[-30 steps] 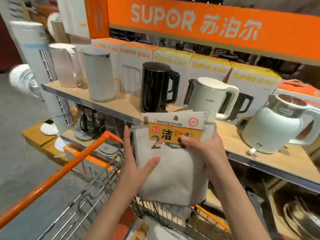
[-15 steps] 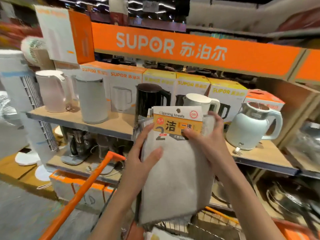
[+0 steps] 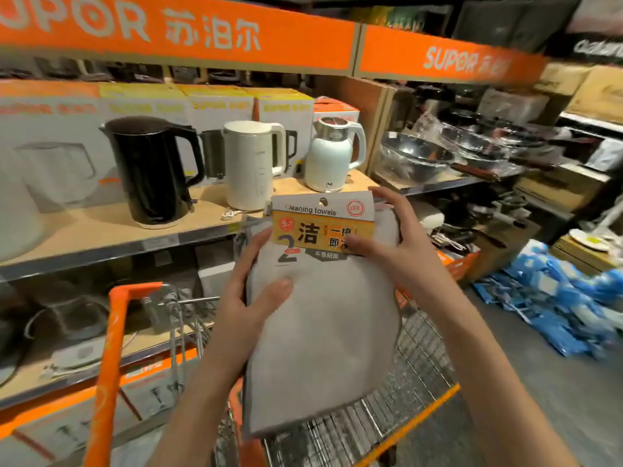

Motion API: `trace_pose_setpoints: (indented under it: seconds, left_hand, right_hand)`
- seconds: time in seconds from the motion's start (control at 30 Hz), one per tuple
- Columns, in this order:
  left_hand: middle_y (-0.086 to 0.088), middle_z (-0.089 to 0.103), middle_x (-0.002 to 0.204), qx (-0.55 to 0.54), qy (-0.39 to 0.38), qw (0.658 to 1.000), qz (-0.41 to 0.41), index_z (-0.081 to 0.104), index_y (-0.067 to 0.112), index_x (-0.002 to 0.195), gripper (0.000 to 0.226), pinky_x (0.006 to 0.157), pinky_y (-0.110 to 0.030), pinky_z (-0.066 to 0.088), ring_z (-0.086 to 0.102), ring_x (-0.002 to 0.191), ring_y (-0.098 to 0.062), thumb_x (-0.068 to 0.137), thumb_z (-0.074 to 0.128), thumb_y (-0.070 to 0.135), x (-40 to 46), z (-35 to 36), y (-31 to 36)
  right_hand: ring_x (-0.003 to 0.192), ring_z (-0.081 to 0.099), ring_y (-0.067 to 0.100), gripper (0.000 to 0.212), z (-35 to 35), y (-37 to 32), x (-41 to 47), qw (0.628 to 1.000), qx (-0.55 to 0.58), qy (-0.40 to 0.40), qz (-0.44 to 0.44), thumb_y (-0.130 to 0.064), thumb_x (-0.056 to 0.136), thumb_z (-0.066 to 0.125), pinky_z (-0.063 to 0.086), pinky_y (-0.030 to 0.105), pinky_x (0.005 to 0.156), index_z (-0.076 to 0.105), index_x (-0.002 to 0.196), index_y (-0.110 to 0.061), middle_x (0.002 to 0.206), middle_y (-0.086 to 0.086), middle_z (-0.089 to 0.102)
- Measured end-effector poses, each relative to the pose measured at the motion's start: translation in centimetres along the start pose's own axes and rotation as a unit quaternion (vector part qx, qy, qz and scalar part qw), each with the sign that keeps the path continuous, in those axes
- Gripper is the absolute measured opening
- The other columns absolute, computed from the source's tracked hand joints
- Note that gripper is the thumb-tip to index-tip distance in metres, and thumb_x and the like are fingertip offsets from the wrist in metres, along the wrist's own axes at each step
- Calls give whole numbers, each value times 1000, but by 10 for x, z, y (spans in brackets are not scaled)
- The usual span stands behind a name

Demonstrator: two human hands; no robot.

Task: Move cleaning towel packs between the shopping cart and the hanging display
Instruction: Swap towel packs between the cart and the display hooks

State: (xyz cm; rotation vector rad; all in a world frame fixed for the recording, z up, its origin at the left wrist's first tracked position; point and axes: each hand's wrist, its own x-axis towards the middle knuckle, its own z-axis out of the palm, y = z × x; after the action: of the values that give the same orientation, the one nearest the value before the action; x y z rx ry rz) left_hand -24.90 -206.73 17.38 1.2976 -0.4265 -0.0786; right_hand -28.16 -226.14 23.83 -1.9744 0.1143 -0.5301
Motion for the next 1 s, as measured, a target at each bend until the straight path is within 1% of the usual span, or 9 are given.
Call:
trace_pose_setpoints:
  seconds: [0.2,0.3,0.43,0.53,0.6,0.67,0.77,0.83,1.0]
  left_hand:
    - [15,65,113,-50,-119,991,-46,52,46,122,59,68,-24,55,67,97,-11,80,70,7,-50,51,-13]
    - [16,66,114,-56,-163,984,-53,55,51,116,56,66,-19,54,67,96,-8,74,67,18,-82,81,-17]
    - [30,64,108,-57,-239,968,-51,52,50,115,59,68,-10,50,63,96,7,79,71,7,-144,124,-17]
    - [37,55,118,-55,-321,944,-52,51,54,118,63,78,-7,47,57,104,12,78,72,9,-194,145,-15]
    - [42,49,121,-38,-386,921,-41,49,60,119,64,84,-3,41,51,111,16,76,73,20,-226,157,-10]
    - [48,45,119,-35,-444,894,-38,46,60,123,66,87,2,35,44,114,21,66,71,35,-261,169,-1]
    - [49,43,121,-55,-511,855,-63,43,55,123,69,85,6,30,37,114,28,63,71,36,-323,186,11]
    - [40,38,131,-73,-557,824,-76,40,55,125,70,85,7,30,35,116,28,66,71,30,-368,196,19]
    - [39,47,121,-139,-673,714,-133,44,50,126,66,81,-3,43,48,106,23,78,71,12,-479,211,48]
  right_hand:
    - [121,46,9,66,-54,4,-93,987,-95,124,47,-26,74,77,43,38,103,43,130,-38,127,-11,47]
    - [115,48,5,57,-79,0,-155,970,-102,200,93,-28,70,80,47,27,95,48,116,-39,127,-6,47]
    - [109,48,5,42,-110,-11,-247,938,-113,289,153,-27,67,82,44,28,96,51,93,-39,118,-5,48]
    - [100,57,8,32,-123,-22,-323,903,-121,361,200,-30,67,81,50,38,90,55,87,-32,110,-3,58]
    - [92,64,12,28,-127,-34,-376,872,-116,423,219,-27,68,81,54,42,82,58,84,-27,99,-1,67]
    - [83,66,9,25,-125,-51,-430,841,-113,479,226,-17,71,79,55,34,76,59,86,-20,90,-2,70]
    - [74,65,6,26,-119,-86,-510,795,-115,549,232,-12,73,78,52,24,66,59,91,-10,86,-1,70]
    - [76,65,11,27,-114,-108,-562,756,-122,598,236,-10,73,77,51,28,69,57,92,-7,87,2,71]
    - [83,69,23,34,-88,-165,-683,634,-99,730,234,-11,66,79,53,46,82,55,90,-15,90,7,73]
